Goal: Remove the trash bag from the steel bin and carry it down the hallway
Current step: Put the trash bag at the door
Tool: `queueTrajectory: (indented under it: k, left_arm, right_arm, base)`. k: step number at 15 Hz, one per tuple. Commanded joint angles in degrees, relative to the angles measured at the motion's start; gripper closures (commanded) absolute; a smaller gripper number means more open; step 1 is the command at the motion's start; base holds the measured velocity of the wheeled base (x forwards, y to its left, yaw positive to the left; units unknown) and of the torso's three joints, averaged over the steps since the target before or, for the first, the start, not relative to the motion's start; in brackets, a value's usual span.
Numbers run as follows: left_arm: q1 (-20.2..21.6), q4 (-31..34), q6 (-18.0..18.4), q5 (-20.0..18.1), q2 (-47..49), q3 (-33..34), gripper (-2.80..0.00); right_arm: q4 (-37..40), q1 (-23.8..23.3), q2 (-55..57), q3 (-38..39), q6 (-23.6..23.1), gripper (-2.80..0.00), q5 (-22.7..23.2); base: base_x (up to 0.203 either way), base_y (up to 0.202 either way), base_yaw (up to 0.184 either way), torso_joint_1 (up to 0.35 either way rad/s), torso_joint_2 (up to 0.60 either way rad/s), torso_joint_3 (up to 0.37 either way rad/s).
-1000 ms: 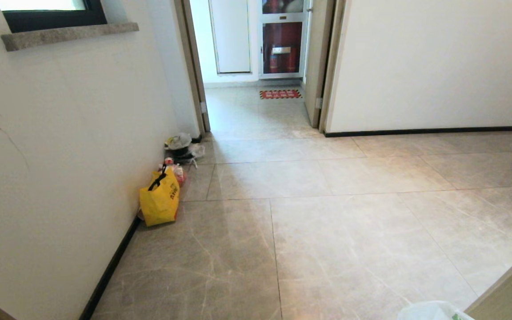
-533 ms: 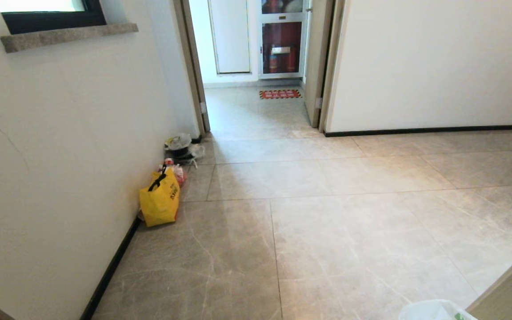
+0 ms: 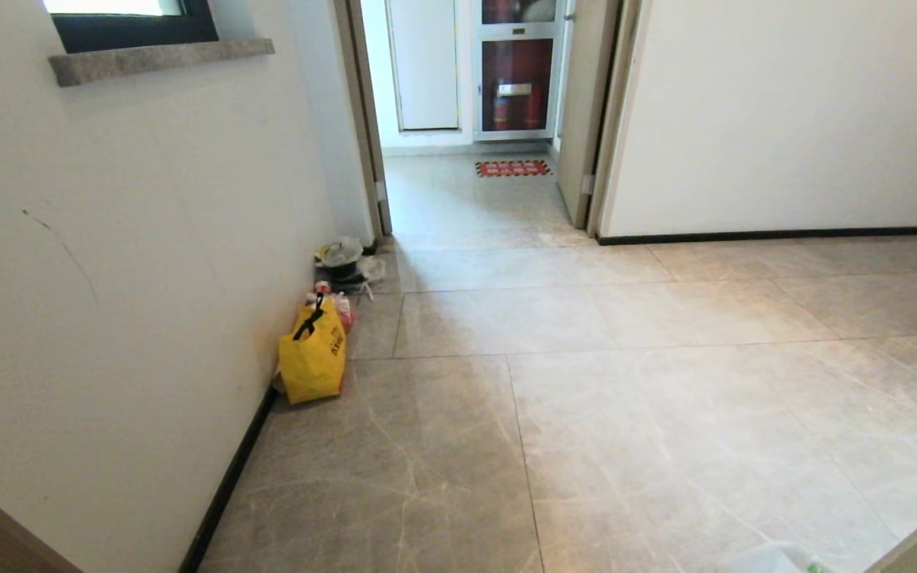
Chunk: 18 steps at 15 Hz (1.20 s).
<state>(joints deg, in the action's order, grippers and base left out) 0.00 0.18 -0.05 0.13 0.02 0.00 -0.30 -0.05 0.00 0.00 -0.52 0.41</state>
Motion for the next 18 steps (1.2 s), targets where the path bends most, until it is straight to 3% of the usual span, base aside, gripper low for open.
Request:
queueTrajectory:
  k: [1, 7, 18]
  left_arm:
    - [0.0, 0.0, 0.0, 0.0, 0.0, 0.0, 0.0]
    - [0.0, 0.0, -0.2, 0.0, 0.0, 0.0, 0.0]
    - [0.0, 0.0, -0.3, 0.0, 0.0, 0.0, 0.0]
  right_arm:
    - [0.0, 0.0, 0.1, 0.0, 0.0, 0.0, 0.0]
    - [0.0, 0.0, 0.1, 0.0, 0.0, 0.0, 0.0]
    - [0.0, 0.0, 0.1, 0.0, 0.0, 0.0, 0.0]
  base:
    - [0.0, 0.0, 0.0, 0.0, 0.0, 0.0]
    - [0.0, 0.0, 0.0, 0.0, 0.0, 0.0]
    - [0.19, 0.0, 0.001, 0.002, 0.0, 0.002]
